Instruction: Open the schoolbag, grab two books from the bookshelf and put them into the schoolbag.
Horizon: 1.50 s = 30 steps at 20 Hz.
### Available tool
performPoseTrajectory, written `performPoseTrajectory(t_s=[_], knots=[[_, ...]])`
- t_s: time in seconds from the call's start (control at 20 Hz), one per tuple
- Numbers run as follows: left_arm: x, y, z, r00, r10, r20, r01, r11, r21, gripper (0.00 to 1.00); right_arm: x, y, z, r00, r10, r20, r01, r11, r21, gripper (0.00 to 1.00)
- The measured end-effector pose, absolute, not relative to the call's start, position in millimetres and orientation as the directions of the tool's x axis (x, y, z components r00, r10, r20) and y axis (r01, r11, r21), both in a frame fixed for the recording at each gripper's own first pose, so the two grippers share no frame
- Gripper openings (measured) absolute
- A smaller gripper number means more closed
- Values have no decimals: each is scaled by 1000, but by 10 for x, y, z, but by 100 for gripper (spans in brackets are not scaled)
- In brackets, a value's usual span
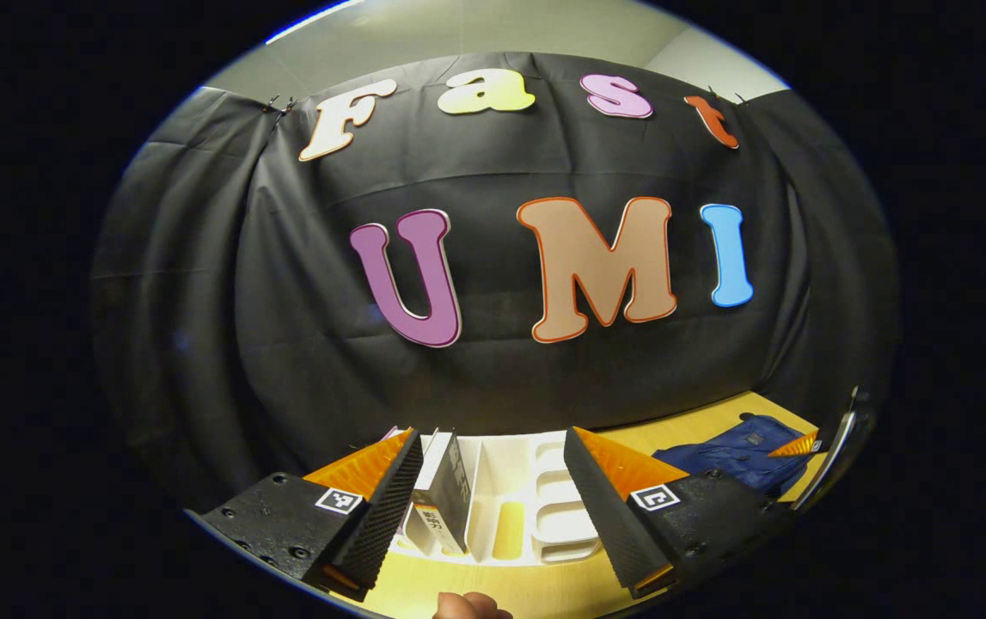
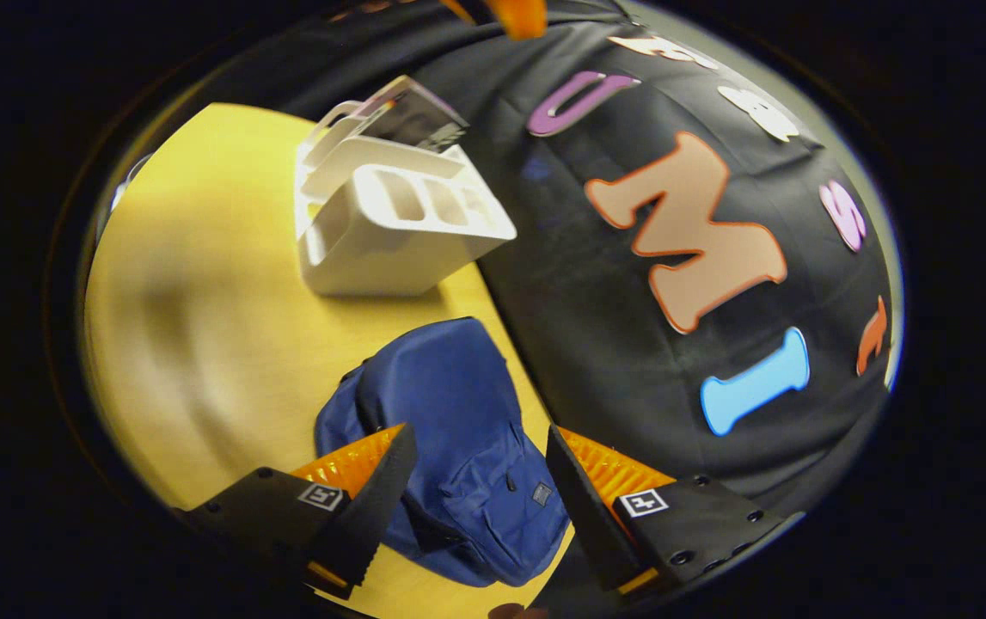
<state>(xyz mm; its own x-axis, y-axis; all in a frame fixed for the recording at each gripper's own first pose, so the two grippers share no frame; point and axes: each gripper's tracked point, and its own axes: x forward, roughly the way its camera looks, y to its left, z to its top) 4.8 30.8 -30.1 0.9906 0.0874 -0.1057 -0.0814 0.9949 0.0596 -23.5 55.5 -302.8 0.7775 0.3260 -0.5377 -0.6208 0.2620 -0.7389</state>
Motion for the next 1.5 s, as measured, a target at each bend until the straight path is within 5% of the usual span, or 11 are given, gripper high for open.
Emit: performPoseTrajectory(t_s=[0.5, 1.0, 1.1, 1.35, 1.5], knots=[[-67, 525, -427, 977, 153, -149, -145, 987, 64, 96, 95, 608, -3926, 717, 285, -636, -674, 51, -737, 89], [-131, 562, -508, 968, 177, -180, -172, 984, 43, 96, 131, 817, -4221, 643, 327, -692, -736, 18, -676, 82], [-129, 525, -499, 968, 172, -183, -168, 985, 37, 97, 114, 762, -4291, 637, 296, -712, -749, 19, -662, 54], [-114, 529, -476, 970, 171, -174, -166, 985, 42, 96, 130, 729, -4360, 627, 225, -746, -774, 75, -628, 10], [-148, 586, -483, 967, 186, -176, -185, 982, 23, 96, 159, 706, -4419, 578, 188, -794, -816, 158, -557, 6]])
